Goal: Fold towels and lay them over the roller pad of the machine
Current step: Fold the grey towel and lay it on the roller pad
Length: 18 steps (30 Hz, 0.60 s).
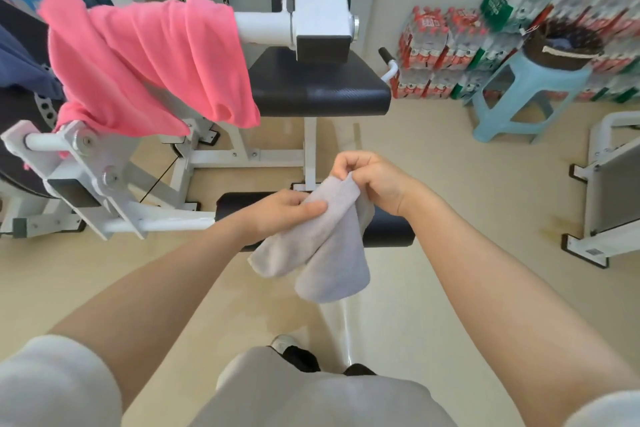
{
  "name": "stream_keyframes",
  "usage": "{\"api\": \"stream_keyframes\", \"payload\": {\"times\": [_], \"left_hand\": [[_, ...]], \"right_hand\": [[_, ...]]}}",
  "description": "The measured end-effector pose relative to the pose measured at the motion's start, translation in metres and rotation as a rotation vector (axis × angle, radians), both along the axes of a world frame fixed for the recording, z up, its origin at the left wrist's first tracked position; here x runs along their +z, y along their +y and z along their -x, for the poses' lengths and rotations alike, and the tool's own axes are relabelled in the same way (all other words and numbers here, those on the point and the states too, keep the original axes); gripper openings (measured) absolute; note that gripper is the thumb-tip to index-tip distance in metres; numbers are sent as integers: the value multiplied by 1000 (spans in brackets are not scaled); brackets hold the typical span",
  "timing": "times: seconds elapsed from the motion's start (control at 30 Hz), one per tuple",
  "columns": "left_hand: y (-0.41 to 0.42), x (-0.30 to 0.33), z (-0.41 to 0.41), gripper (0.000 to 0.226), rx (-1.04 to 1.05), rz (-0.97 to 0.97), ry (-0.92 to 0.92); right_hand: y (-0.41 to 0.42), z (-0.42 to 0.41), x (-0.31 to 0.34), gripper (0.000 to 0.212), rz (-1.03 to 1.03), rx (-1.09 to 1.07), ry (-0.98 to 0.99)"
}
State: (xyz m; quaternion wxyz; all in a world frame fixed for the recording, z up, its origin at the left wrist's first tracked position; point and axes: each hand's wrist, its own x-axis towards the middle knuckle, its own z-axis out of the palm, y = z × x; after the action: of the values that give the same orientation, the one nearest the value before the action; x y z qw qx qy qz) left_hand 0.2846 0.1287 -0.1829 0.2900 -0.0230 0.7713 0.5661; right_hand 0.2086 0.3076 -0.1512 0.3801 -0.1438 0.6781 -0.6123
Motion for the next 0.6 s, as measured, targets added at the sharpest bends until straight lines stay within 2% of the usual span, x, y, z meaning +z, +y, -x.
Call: {"api": "stream_keyframes", "payload": {"times": [0.13,0.27,0.3,0.43,0.5,0.53,0.6], "left_hand": [[25,-16,-21,40,-14,-96,-62],[44,-32,-33,68,38,3,-96],[46,-37,-36,69,59,44,-106],[50,-51,-60,32,186,219,-160],[58,-50,-68,33,344,185,-171],[64,-45,-70,34,503,79,-182],[75,-29,-66,30,872,-222,-235]], "right_hand": [[32,-16,-1,26,191,-202,-104],[62,-34,1,24,290,-346,-173],[70,-38,1,21,302,-392,-176],[99,-51,-3,19,411,-571,-258],[108,-56,-7,25,360,-600,-285],[110,-59,-10,30,281,-579,-255],[111,-65,-16,34,49,-472,-75]]}}
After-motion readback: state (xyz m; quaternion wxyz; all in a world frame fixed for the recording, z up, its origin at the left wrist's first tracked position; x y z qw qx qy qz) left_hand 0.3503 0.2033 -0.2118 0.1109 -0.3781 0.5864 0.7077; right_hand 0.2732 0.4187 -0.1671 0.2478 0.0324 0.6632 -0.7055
